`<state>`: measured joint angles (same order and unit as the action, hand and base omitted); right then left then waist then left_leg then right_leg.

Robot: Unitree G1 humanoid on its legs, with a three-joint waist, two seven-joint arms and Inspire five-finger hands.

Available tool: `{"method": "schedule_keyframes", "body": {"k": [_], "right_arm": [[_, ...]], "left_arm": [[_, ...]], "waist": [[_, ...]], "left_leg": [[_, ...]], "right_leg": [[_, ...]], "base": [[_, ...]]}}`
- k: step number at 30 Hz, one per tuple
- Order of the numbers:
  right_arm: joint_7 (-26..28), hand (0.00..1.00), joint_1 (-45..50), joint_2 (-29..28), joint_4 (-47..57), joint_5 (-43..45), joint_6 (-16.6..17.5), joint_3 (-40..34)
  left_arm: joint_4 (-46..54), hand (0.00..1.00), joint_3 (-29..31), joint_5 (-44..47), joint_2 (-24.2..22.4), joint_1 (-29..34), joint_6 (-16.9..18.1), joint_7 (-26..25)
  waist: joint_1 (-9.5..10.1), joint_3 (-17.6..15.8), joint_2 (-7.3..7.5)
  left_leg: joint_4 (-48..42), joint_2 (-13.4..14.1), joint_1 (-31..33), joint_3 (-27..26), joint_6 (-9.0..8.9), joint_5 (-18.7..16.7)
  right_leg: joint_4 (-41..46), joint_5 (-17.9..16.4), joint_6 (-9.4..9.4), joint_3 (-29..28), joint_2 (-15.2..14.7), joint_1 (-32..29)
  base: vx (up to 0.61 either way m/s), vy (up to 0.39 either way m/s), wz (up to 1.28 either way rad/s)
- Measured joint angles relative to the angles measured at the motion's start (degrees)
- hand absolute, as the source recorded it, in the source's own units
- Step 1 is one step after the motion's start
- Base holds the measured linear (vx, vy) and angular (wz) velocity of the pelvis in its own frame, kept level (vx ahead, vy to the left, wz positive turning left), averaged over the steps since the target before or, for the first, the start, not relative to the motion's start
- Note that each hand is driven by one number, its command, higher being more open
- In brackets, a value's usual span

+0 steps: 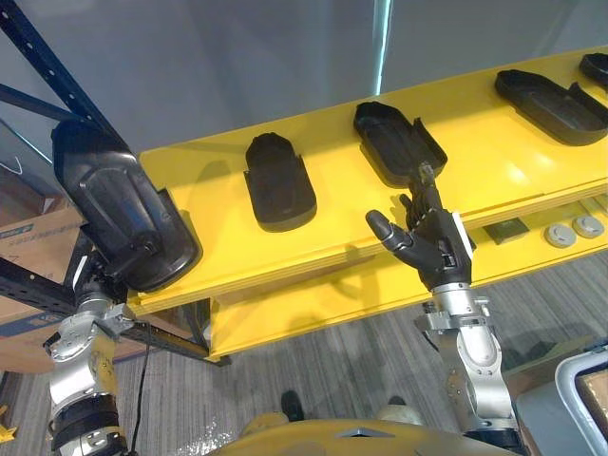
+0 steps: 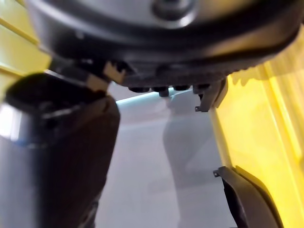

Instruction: Walk over and take three plastic housings, then place them on the shelf

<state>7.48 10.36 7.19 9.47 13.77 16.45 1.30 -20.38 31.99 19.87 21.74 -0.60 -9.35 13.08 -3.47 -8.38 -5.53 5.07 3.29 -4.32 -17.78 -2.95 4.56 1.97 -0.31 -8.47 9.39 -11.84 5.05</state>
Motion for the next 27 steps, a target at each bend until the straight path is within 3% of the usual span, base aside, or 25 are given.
{"method": "schedule_keyframes", "body": {"k": [7,16,22,25,27], "right_arm": [[0.64,1.00,-0.01,2.79,0.02,-0.02,-0.67,1.00],[0.74,1.00,-0.07,3.80,0.33,-0.02,-0.86,1.52],[0.71,1.00,-0.08,3.89,0.60,-0.02,-1.04,1.70],[0.58,1.00,-0.09,3.90,0.61,-0.02,-1.04,1.78],[0.44,1.00,-0.10,3.90,0.61,-0.02,-1.04,2.25]], "left_arm": [[-4.55,1.00,-0.79,0.01,2.82,-1.63,-0.04,4.93],[-6.29,1.00,-1.93,-0.25,4.14,-2.44,0.53,5.59],[-6.84,1.00,-2.91,-5.11,4.28,-4.04,1.95,1.06],[-7.24,1.00,-3.13,-7.67,4.40,-4.84,3.07,-3.32],[-7.33,1.00,-3.62,-10.24,4.41,-5.98,4.14,-8.90]], "waist": [[-0.15,-0.33,-0.65],[-0.75,-0.47,-0.86],[-1.43,-1.16,-1.51],[-1.68,-1.27,-1.39],[-1.75,-1.49,-1.04]], "left_leg": [[-0.01,-0.03,0.25,0.31,0.00,0.03],[-0.02,-0.08,0.81,0.52,-0.13,0.25],[-0.01,-0.01,0.84,0.35,-0.29,0.38],[-0.02,0.15,0.90,0.15,-0.32,0.40],[-0.02,0.28,0.97,0.12,-0.35,0.43]], "right_leg": [[0.34,-0.14,0.11,0.02,-0.08,-0.33],[1.03,-0.32,0.25,-0.03,-0.09,-1.13],[1.17,-0.33,0.24,-0.13,-0.04,-1.38],[1.23,-0.32,0.23,-0.33,0.02,-1.65],[1.24,-0.30,0.24,-0.33,0.06,-1.75]], "base": [[0.00,0.006,0.01],[0.00,0.004,0.01],[-0.01,0.006,-0.02],[-0.01,0.011,-0.04],[0.00,0.000,0.00]]}}
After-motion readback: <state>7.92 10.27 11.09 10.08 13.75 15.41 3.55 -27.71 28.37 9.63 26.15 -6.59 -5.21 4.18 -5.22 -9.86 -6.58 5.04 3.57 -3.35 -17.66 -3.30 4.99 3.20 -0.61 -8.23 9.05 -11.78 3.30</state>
